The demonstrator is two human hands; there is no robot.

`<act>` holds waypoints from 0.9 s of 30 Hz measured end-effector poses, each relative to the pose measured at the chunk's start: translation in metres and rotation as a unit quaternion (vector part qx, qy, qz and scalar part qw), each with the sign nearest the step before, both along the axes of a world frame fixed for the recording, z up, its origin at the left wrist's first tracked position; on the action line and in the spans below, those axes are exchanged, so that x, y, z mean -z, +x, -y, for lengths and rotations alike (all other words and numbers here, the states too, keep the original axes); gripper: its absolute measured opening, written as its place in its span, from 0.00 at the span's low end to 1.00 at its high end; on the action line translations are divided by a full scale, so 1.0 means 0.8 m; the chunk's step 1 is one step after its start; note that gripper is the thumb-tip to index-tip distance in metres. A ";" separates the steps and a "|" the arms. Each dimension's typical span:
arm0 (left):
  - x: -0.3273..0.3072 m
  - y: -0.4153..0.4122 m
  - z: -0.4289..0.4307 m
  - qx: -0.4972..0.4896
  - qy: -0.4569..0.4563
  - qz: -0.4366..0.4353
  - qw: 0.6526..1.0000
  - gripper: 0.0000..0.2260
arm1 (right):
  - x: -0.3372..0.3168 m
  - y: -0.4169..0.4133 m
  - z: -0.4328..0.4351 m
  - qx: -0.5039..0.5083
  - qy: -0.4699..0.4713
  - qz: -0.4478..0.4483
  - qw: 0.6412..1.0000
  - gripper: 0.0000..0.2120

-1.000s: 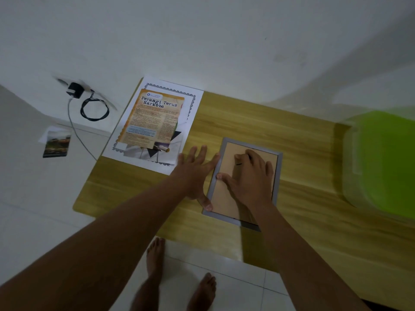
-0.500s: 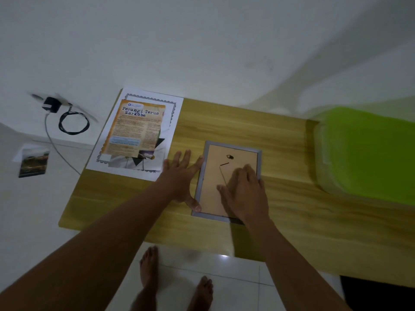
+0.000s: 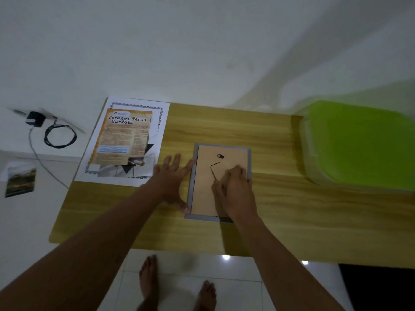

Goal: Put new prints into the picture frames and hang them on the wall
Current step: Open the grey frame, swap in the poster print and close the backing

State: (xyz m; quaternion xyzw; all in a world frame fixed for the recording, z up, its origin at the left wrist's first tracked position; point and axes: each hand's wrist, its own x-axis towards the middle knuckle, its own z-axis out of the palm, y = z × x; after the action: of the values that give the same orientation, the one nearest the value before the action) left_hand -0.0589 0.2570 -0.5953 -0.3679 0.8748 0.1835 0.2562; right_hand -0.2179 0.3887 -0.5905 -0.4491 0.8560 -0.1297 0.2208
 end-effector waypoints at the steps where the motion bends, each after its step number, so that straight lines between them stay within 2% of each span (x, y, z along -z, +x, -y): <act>1: 0.000 0.000 -0.001 0.000 -0.001 -0.002 1.000 0.67 | -0.002 0.000 -0.001 0.003 0.001 0.004 1.000 0.27; 10: 0.005 0.001 0.000 0.002 -0.012 -0.001 1.000 0.68 | -0.023 -0.012 0.014 0.013 -0.051 -0.014 0.999 0.27; 16: 0.006 -0.001 0.001 -0.004 -0.002 -0.003 1.000 0.69 | -0.053 -0.059 0.036 0.055 -0.093 -0.021 0.994 0.13; 24: 0.011 -0.004 0.003 -0.004 0.009 -0.006 1.000 0.69 | -0.039 -0.153 0.064 0.060 0.002 -0.118 0.991 0.20; 27: 0.027 -0.005 0.010 0.006 0.012 -0.006 1.000 0.71 | -0.026 -0.179 0.066 0.040 0.034 -0.139 0.989 0.18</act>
State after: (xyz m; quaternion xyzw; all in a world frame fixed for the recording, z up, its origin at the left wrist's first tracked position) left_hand -0.0632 0.2488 -0.6172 -0.3582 0.8765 0.1943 0.2562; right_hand -0.3608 0.3356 -0.5699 -0.4200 0.8997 -0.0460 0.1094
